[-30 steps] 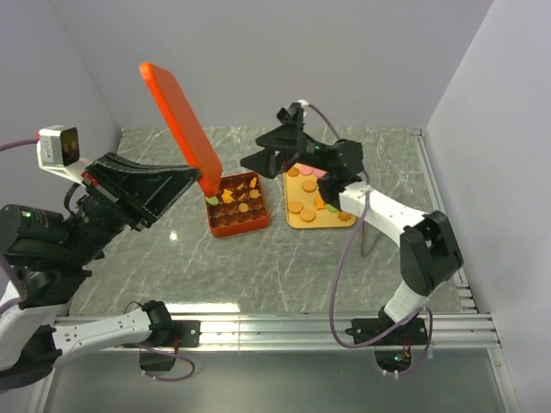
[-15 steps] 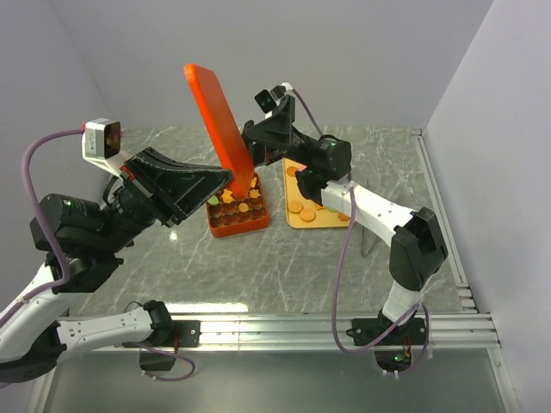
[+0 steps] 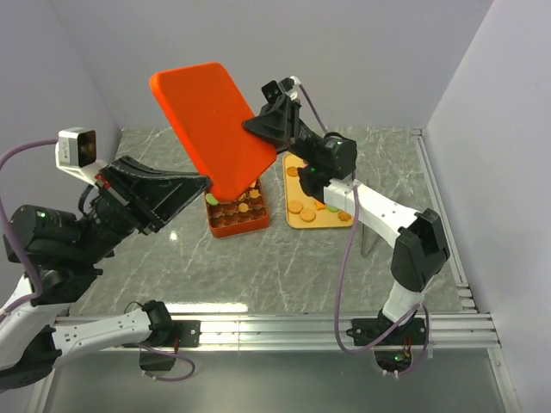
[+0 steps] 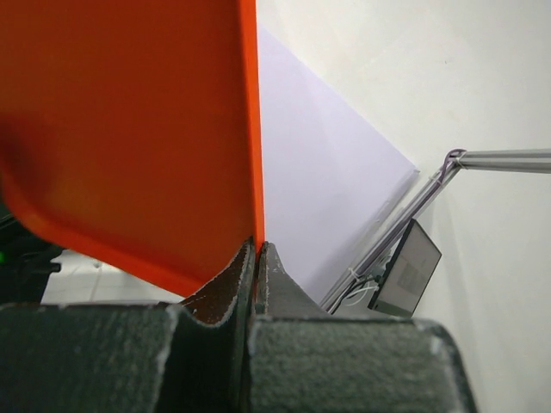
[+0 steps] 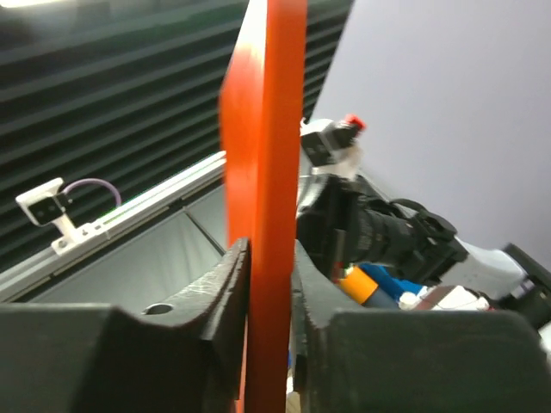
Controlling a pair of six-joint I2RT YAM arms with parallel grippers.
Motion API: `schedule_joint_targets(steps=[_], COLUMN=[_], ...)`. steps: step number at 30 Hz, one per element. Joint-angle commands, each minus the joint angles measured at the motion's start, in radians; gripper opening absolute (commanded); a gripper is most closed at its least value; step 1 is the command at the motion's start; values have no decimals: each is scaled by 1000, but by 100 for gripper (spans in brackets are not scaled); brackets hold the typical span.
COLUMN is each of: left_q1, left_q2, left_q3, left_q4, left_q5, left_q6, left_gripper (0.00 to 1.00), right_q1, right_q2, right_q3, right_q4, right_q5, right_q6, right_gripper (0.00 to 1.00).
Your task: Pack the cookies
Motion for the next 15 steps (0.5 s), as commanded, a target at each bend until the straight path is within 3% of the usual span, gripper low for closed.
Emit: schedule_joint_targets(steps=[1, 4, 9, 15], left_q1=[2, 2, 2, 2], left_q2=[17, 55, 66, 3], left_q3=[56, 116, 132, 64], left_q4=[-88, -218, -361, -459], left_q5=[-48, -122, -209, -347], left_q6=[12, 19, -2, -59], left_gripper=[1, 15, 45, 66], right_q1=[9, 6, -5, -66], right_q2=[-60, -80, -103, -169], right_q3=[-1, -34, -77, -152], right_q4=[376, 369, 335, 222], right_q5=[-56, -64, -85, -139], right_q6=[248, 237, 222, 150], right_gripper=[20, 13, 11, 5])
